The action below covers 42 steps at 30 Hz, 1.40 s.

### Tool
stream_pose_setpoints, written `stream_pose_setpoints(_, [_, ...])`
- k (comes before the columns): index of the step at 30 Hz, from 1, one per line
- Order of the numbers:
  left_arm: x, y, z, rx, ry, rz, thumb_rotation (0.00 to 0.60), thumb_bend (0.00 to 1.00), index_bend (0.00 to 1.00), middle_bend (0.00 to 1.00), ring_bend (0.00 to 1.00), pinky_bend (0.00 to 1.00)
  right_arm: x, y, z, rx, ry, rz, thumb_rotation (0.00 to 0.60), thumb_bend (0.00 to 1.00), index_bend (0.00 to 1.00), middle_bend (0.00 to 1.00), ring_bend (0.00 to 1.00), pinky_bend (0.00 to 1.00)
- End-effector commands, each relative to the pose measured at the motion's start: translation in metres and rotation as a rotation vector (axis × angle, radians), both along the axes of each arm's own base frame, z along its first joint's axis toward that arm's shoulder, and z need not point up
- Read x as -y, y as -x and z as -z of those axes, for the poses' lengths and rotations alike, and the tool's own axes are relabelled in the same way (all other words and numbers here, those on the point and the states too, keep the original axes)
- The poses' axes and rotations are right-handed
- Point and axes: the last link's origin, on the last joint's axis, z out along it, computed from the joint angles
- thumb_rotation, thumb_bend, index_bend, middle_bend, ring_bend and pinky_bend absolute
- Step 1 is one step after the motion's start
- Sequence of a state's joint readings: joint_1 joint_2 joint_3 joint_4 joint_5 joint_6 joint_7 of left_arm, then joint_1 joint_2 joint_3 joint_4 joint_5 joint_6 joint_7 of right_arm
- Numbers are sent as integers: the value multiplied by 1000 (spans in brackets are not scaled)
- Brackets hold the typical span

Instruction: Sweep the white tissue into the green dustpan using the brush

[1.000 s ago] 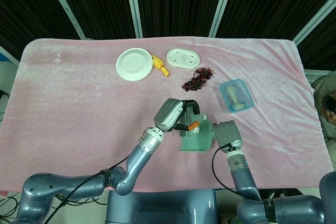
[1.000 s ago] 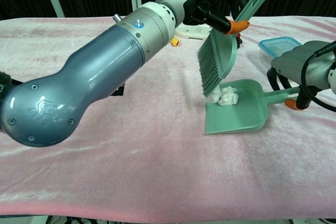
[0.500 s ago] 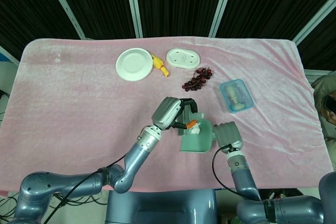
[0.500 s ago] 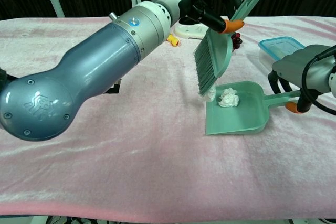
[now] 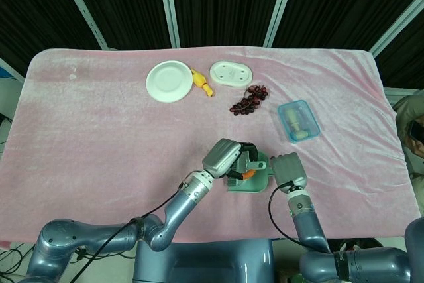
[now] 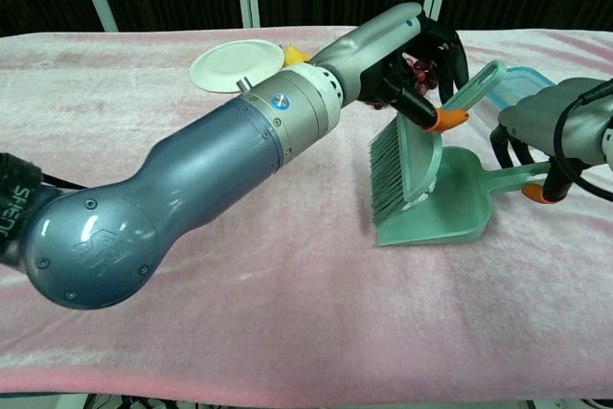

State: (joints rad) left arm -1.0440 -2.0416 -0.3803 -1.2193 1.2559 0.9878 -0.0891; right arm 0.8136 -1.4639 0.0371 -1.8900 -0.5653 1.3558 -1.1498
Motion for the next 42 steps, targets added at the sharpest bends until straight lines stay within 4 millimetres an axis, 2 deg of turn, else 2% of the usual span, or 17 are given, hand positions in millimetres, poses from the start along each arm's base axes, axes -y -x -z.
stream_pose_setpoints(1, [0, -8, -7, 62, -16, -2, 600, 354, 637, 657, 872, 1000, 0, 0, 0, 0, 1, 1, 600, 487, 714, 672, 674, 761])
stream_pose_setpoints(6, [-3, -16, -22, 119, -38, 9, 600, 354, 637, 656, 872, 1000, -1, 2, 0, -1, -3, 7, 600, 487, 715, 673, 674, 761])
stream_pose_setpoints(10, [-9, -7, -32, 55, -71, 40, 600, 353, 640, 656, 872, 1000, -1, 4, 0, -1, -4, 12, 600, 487, 714, 672, 674, 761])
stream_pose_setpoints(16, [-21, 28, -49, -153, -120, 54, 600, 353, 641, 657, 872, 1000, -2, 4, 0, 0, -3, 15, 600, 487, 714, 672, 674, 761])
stream_pose_setpoints(23, [-34, 82, -73, -516, -209, 79, 600, 353, 645, 660, 872, 1000, -4, 4, 1, 7, -6, 20, 600, 487, 714, 672, 674, 761])
stream_pose_setpoints(30, [-42, 134, -99, -771, -264, 34, 600, 354, 648, 663, 872, 1000, -5, 3, 1, 8, -8, 18, 600, 486, 714, 672, 673, 761])
stream_pose_setpoints(36, [-39, 175, -109, -871, -247, -35, 600, 353, 619, 643, 872, 1000, -7, 3, 3, 11, -16, 22, 600, 486, 715, 672, 674, 761])
stream_pose_setpoints(42, [-35, 200, -110, -879, -239, -92, 600, 332, 597, 623, 871, 1000, -9, 3, 5, 14, -20, 21, 600, 487, 714, 672, 673, 761])
